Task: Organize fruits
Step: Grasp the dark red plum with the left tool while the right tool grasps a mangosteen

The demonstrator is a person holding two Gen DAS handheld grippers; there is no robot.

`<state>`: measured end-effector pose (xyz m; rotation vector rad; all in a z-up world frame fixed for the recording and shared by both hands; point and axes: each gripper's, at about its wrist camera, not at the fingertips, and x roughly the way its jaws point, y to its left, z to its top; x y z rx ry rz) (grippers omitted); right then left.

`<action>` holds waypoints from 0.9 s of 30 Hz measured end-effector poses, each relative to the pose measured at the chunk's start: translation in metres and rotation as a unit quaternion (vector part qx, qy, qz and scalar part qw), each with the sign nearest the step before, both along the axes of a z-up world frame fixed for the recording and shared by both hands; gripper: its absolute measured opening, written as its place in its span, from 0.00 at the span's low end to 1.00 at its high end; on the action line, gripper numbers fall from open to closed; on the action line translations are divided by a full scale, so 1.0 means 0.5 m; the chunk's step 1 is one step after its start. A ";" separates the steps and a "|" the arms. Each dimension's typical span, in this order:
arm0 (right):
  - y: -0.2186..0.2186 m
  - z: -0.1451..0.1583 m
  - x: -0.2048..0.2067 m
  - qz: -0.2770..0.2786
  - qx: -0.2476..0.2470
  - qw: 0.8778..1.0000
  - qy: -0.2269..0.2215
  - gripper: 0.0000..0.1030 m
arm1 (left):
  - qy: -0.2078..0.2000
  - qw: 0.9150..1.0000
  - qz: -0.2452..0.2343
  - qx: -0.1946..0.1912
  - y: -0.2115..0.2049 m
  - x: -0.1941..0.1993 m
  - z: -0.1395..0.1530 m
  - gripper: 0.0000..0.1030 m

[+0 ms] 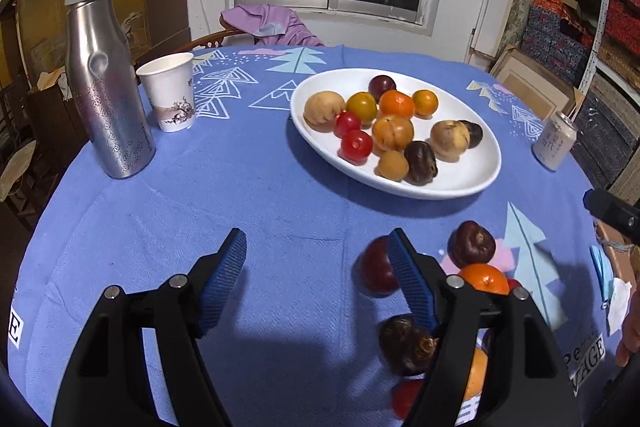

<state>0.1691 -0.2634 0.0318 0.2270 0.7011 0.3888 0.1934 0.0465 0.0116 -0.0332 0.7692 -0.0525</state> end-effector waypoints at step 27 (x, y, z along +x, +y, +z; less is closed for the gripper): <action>0.002 -0.039 0.026 0.007 0.003 0.999 0.045 0.72 | 0.026 0.997 -0.064 0.041 -0.072 0.033 -0.063 0.62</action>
